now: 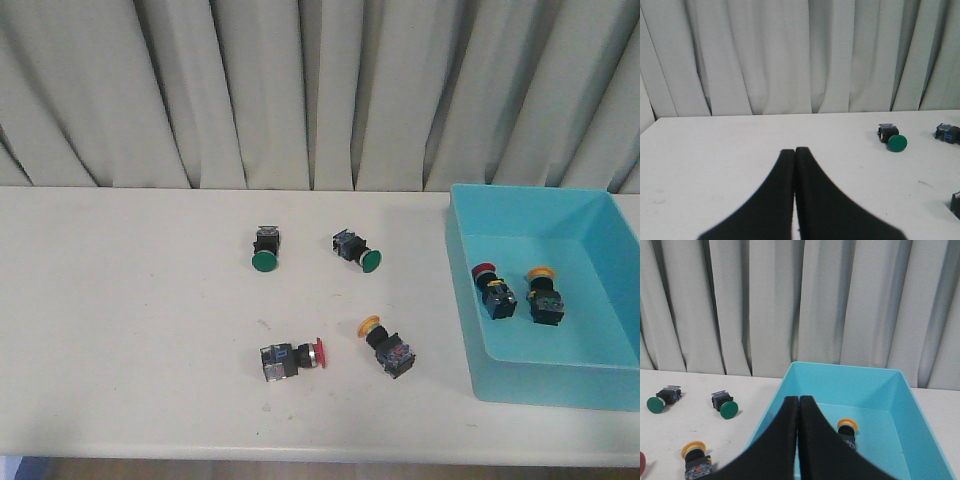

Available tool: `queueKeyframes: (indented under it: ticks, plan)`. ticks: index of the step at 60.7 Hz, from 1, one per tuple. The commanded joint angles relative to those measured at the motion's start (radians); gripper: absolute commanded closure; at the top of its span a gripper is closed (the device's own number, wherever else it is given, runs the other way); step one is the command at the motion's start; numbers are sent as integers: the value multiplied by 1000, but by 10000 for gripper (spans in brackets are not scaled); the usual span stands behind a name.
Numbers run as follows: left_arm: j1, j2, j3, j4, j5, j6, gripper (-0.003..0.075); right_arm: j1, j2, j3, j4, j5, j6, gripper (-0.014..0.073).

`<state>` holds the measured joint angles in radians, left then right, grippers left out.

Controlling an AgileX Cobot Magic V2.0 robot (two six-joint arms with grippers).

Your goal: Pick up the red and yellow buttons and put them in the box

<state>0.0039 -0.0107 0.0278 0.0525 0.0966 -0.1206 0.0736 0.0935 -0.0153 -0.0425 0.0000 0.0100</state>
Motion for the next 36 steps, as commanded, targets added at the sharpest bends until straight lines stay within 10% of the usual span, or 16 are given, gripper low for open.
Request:
queueKeyframes:
  ticks: [1, 36]
  plan:
    - [-1, -15, 47, -7, -70, -3, 726, -2, -42, 7, -1, -71, -1, 601]
    - [-1, -15, 47, -7, -70, -3, 726, -2, -114, 53, 0, -38, -10, 601]
